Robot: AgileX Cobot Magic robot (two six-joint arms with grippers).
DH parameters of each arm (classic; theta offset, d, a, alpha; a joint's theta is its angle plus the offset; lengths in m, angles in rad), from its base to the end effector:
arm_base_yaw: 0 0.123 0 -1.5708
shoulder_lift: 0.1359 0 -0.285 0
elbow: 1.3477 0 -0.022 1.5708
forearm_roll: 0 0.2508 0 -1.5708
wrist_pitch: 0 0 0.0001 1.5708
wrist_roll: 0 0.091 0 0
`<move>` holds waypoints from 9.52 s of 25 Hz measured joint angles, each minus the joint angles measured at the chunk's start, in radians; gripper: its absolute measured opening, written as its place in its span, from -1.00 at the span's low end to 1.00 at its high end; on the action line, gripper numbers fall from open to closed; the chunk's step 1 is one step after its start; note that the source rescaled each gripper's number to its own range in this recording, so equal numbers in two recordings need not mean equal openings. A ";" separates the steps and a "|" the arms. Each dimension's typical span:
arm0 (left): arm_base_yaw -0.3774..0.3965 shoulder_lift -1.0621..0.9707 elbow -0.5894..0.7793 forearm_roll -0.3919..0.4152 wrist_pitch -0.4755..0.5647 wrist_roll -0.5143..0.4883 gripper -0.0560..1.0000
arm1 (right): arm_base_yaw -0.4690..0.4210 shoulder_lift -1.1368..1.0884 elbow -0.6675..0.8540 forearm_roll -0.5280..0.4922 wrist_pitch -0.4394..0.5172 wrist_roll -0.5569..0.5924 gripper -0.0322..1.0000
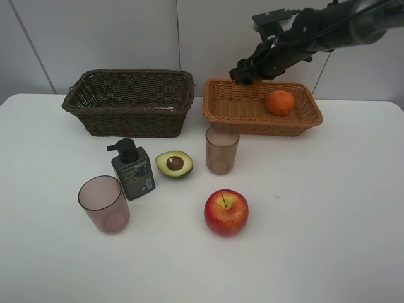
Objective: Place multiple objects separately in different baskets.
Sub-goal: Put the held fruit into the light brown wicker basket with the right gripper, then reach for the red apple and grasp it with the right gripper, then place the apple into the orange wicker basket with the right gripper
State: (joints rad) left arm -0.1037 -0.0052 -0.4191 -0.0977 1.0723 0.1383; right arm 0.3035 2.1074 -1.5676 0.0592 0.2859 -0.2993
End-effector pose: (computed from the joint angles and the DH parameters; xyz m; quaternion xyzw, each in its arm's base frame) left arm 0.0014 -0.0080 0.2539 0.1058 0.8677 -0.0405 0.4840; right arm 0.4576 0.1449 0.1948 -0.2498 0.8797 0.0200 0.4040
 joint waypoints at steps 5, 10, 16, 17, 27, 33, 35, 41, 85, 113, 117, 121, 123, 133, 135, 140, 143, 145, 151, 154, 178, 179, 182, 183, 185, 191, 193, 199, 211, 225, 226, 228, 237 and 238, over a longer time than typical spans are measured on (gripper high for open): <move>0.000 0.000 0.000 0.000 0.000 0.000 0.95 | 0.000 0.000 0.000 0.000 0.000 0.000 0.56; 0.000 0.000 0.000 0.000 0.000 0.000 0.95 | 0.000 0.000 0.000 0.000 0.000 0.000 0.81; 0.000 0.000 0.000 0.000 0.000 0.000 0.95 | 0.000 0.000 0.000 0.000 0.008 0.000 0.82; 0.000 0.000 0.000 0.000 0.000 0.000 0.95 | 0.000 0.000 0.000 0.000 0.008 0.000 0.82; 0.000 0.000 0.000 0.000 0.000 0.000 0.95 | 0.000 0.000 0.000 0.001 0.029 0.000 0.82; 0.000 0.000 0.000 0.000 0.000 0.000 0.95 | 0.000 -0.014 0.000 0.005 0.078 0.000 0.82; 0.000 0.000 0.000 0.000 0.000 0.000 0.95 | 0.000 -0.041 0.000 0.004 0.112 0.004 0.82; 0.000 0.000 0.000 0.000 0.000 0.000 0.95 | 0.003 -0.140 0.004 -0.070 0.282 0.119 0.82; 0.000 0.000 0.000 0.000 0.000 0.000 0.95 | 0.399 -0.408 0.536 -0.032 0.389 0.333 0.80; 0.000 0.000 0.000 0.000 0.000 0.000 0.95 | 0.399 -0.300 0.536 0.090 0.369 0.333 0.79; 0.000 0.000 0.000 0.000 0.000 0.000 0.95 | 0.400 -0.286 0.536 0.092 0.374 0.333 0.79; 0.000 0.000 0.000 0.000 0.000 0.000 0.95 | 0.400 -0.262 0.536 0.096 0.378 0.333 0.79; 0.000 0.000 0.000 0.000 0.000 0.000 0.95 | 0.400 -0.259 0.536 0.097 0.378 0.333 0.79; 0.000 0.000 0.000 0.000 0.000 0.000 0.95 | 0.400 -0.222 0.536 0.112 0.382 0.333 0.79; 0.000 0.000 0.000 0.000 0.000 0.000 0.95 | 0.400 -0.219 0.536 0.113 0.382 0.333 0.79; 0.000 0.000 0.000 0.000 0.000 0.000 0.95 | 0.400 -0.219 0.536 0.113 0.383 0.333 0.79; 0.000 0.000 0.000 0.000 0.000 0.000 0.95 | 0.400 -0.219 0.536 0.115 0.383 0.333 0.78; 0.000 0.000 0.000 0.000 0.000 0.000 0.95 | 0.400 -0.219 0.536 0.115 0.383 0.333 0.70; 0.000 0.000 0.000 0.000 0.000 0.000 0.95 | 0.400 -0.219 0.536 0.115 0.383 0.333 0.55; 0.000 0.000 0.000 0.000 0.000 0.000 0.95 | 0.400 -0.219 0.536 0.115 0.384 0.333 0.55; 0.000 0.000 0.000 0.000 0.000 0.000 0.95 | 0.400 -0.236 0.536 0.112 0.419 0.333 0.55; 0.000 0.000 0.000 0.000 0.000 0.000 0.95 | 0.400 -0.243 0.536 0.112 0.425 0.333 0.55; 0.000 0.000 0.000 0.000 0.000 0.000 0.95 | 0.400 -0.262 0.536 0.112 0.437 0.333 0.55; 0.000 0.000 0.000 0.000 0.000 0.000 0.95 | 0.400 -0.269 0.536 0.113 0.444 0.333 0.55; 0.000 0.000 0.000 0.000 0.000 0.000 0.95 | 0.400 -0.284 0.536 0.113 0.461 0.333 0.55; 0.000 0.000 0.000 0.000 0.000 0.000 0.95 | 0.386 -0.353 0.536 0.113 0.516 0.310 0.55; 0.000 0.000 0.000 0.000 0.000 0.000 0.95 | 0.369 -0.379 0.536 0.113 0.535 0.308 0.55; 0.000 0.000 0.000 0.000 0.000 0.000 0.95 | 0.271 -0.458 0.525 0.090 0.623 0.276 0.55; 0.000 0.000 0.000 0.000 0.000 0.000 0.95 | 0.100 -0.469 0.267 0.017 0.748 0.204 0.55; 0.000 0.000 0.000 0.000 0.000 0.000 0.95 | -0.067 -0.225 0.027 -0.029 0.539 0.026 0.55; 0.000 0.000 0.000 0.000 0.000 0.000 0.95 | -0.074 -0.205 0.014 -0.036 0.513 0.024 0.55; 0.000 0.000 0.000 0.000 0.000 0.000 0.95 | -0.082 -0.163 -0.008 -0.045 0.467 0.018 0.55; 0.000 0.000 0.000 0.000 0.000 0.000 0.95 | -0.086 -0.037 -0.074 -0.039 0.263 0.003 0.55; 0.000 0.000 0.000 0.000 0.000 0.000 0.95 | -0.086 -0.028 -0.075 -0.034 0.242 0.003 0.55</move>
State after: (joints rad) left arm -0.1037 -0.0052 -0.4191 -0.0977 1.0723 0.1383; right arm 0.2173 2.0790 -1.6423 0.0255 0.5276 -0.2962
